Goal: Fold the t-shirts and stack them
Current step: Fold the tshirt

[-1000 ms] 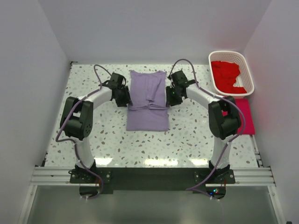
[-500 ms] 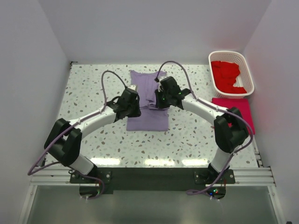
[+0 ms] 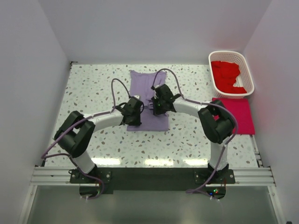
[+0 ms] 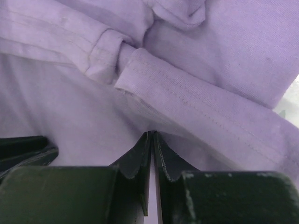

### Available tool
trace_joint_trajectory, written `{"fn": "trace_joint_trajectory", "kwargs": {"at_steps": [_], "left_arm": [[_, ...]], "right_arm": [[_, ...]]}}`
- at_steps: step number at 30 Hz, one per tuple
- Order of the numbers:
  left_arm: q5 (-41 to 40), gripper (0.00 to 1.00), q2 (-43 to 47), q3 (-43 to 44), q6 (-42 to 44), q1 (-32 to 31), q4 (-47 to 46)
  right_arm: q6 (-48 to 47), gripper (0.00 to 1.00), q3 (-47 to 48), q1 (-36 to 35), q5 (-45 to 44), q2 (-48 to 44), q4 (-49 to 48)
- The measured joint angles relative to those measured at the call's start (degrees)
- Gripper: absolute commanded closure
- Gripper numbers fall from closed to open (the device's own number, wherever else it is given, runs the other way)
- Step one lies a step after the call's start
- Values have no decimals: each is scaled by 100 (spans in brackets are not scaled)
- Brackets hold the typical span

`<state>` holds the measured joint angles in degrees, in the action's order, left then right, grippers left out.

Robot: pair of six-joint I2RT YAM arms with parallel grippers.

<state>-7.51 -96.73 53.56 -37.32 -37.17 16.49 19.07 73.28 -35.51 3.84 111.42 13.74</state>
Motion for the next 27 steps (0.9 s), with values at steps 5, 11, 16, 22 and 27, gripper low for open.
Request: {"fn": "trace_joint_trajectory", "kwargs": {"at_steps": [5,11,16,22,27], "left_arm": [[-17,76,57,-105,-59,-4,-103],[-4,75,269,-374,-122,-44,-229],[90,75,507,-612,-223,-68,-210],[238,74,835,-885,-361,-79,-133],[326,74,944,-975,-417,-81,-85]], "right_arm": [[-59,88,280,35,-175,286,44],[-210,81,1458,374,-415,710,92],[-249,78,1965,573,-304,721,-63],[-131,77,656,483,826,48,-553],[-42,77,-74,188,1648,-76,-822]]}}
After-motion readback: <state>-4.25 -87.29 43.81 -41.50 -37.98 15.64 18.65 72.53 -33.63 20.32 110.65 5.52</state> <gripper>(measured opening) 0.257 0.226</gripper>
